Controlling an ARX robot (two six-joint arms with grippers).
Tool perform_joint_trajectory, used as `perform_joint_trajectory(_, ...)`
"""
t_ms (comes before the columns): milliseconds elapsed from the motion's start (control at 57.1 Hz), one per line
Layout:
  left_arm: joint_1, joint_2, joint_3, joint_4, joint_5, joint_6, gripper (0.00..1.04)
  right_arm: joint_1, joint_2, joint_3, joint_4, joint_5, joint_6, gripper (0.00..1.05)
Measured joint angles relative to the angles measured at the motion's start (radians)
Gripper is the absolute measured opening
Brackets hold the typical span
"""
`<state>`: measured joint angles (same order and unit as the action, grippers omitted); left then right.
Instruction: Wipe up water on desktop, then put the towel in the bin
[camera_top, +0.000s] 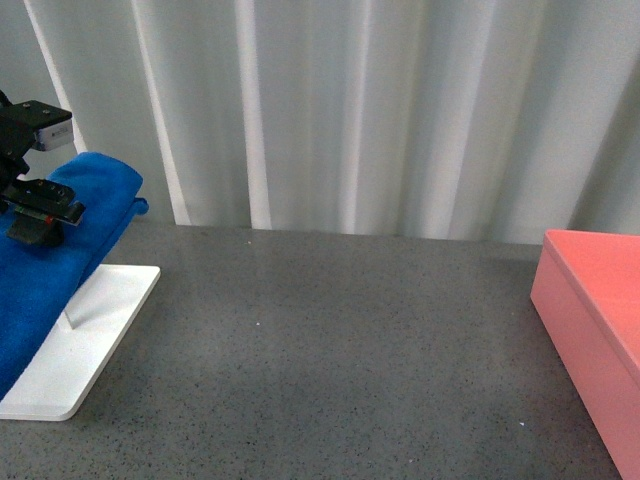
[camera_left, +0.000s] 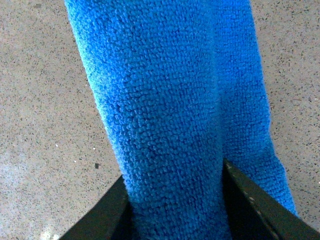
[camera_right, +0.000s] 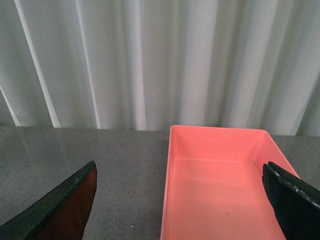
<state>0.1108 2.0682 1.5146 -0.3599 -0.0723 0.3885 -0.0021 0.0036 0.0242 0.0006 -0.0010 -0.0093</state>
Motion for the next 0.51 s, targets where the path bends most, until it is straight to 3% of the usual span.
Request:
perform_joint_trajectory(122,-0.004,-0.014,0.000,-0.001,0.012,0.002,0.12,0.000,0.000,0.000,0.000,0.000,0.000,0.98)
perform_joint_trajectory(175,-0.010,-0.025,0.000,-0.009,0.019,0.001,0.06,0.000,0.000,0.000,0.000,0.000,0.000,0.98)
perform_joint_trajectory(385,-0.050,-0.143,0.008,-0.034,0.098,-0.018,0.06,0.000,0.000,0.000,0.000,0.000,0.000,0.98)
perform_joint_trajectory(507,-0.116,-0.276,-0.032,-0.019,0.175,-0.029,0.06,0.000,0.000,0.000,0.000,0.000,0.000,0.98)
